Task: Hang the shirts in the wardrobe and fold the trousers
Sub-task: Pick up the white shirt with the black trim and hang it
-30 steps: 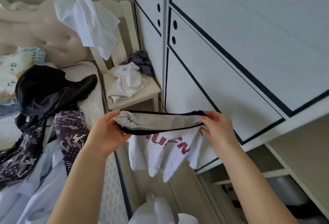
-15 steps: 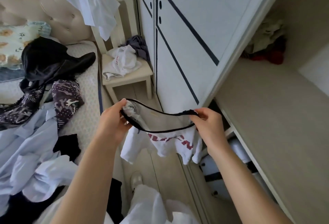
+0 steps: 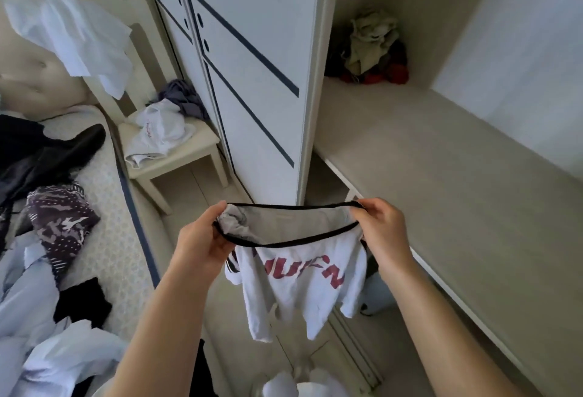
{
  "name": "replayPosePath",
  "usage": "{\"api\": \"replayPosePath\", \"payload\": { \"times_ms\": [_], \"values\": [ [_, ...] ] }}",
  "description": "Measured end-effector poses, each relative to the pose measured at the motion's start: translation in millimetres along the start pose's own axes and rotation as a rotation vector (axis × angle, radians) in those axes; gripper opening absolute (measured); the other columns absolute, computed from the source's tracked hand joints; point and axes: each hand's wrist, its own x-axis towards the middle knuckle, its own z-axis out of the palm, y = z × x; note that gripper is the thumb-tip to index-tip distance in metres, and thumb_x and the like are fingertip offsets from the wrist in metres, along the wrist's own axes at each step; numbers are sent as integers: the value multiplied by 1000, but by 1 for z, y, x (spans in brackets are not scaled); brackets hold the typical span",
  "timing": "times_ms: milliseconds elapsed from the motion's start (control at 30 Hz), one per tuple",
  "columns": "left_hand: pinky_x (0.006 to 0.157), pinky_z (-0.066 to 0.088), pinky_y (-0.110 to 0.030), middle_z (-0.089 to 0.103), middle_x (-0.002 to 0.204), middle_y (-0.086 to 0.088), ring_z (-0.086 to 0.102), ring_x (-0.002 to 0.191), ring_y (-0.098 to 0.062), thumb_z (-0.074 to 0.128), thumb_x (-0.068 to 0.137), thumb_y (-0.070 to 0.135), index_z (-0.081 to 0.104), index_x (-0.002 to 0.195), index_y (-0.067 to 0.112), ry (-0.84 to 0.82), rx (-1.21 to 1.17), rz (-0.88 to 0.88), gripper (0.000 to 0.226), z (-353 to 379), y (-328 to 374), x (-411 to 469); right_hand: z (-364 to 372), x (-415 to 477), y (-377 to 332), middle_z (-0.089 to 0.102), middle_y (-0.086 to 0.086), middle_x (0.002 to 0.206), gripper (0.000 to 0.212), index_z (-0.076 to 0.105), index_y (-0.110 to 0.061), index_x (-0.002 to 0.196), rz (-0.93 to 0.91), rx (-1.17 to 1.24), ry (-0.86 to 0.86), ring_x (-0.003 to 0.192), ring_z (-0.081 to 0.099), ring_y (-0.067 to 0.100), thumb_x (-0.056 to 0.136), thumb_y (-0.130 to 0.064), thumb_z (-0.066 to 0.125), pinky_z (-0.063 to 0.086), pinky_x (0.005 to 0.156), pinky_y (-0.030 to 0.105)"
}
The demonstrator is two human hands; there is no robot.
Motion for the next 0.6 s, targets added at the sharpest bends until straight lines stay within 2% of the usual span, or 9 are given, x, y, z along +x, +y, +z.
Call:
{"api": "replayPosePath", "payload": {
  "times_ms": [67, 167, 267, 400, 500, 600],
  "values": [
    [61, 61, -31, 70, 69, -10, 68, 59, -20, 69, 90, 14, 67, 87, 0, -49, 146, 47, 14, 9, -2, -8, -10, -6, 4, 71, 0, 82, 4, 70, -13, 88, 23, -14, 53, 83, 67, 18, 86, -16, 68, 54, 79, 35],
    [63, 62, -31, 72, 81, -14, 70, 67, -22, 68, 90, 14, 71, 93, 1, -217, 370, 137, 13, 26, -3, -25, -25, -18, 11, 71, 1, 84, 5, 70, -14, 88, 46, -49, 122, 86, 67, 21, 86, -16, 67, 54, 81, 37],
    [71, 62, -35, 73, 84, -15, 71, 69, -21, 67, 91, 14, 72, 88, 5, -334, 482, 202, 11, 45, -3, -40, -43, -30, 14, 71, 2, 84, 9, 68, -19, 81, 51, -81, 195, 87, 66, 22, 88, -15, 64, 52, 80, 35],
    [78, 61, -41, 72, 91, -22, 71, 81, -31, 66, 92, 17, 70, 92, -1, -454, 548, 232, 19, 74, -4, -52, -68, -41, 13, 71, 12, 86, 11, 70, -4, 84, 72, -147, 287, 89, 65, 30, 87, -9, 61, 50, 79, 38],
    [74, 60, -39, 63, 89, -20, 64, 79, -32, 69, 90, 18, 63, 102, -13, -524, 551, 245, 34, 98, -3, -59, -87, -46, 7, 71, 4, 85, 11, 72, -14, 83, 81, -141, 332, 87, 66, 24, 87, -11, 62, 52, 80, 36],
    [61, 59, -28, 62, 87, -18, 64, 76, -29, 68, 90, 16, 65, 97, -11, -590, 533, 282, 28, 123, 2, -70, -107, -49, -1, 72, -2, 91, 14, 74, -16, 96, 72, -156, 365, 88, 65, 15, 86, -14, 63, 48, 74, 25]
  ]
}}
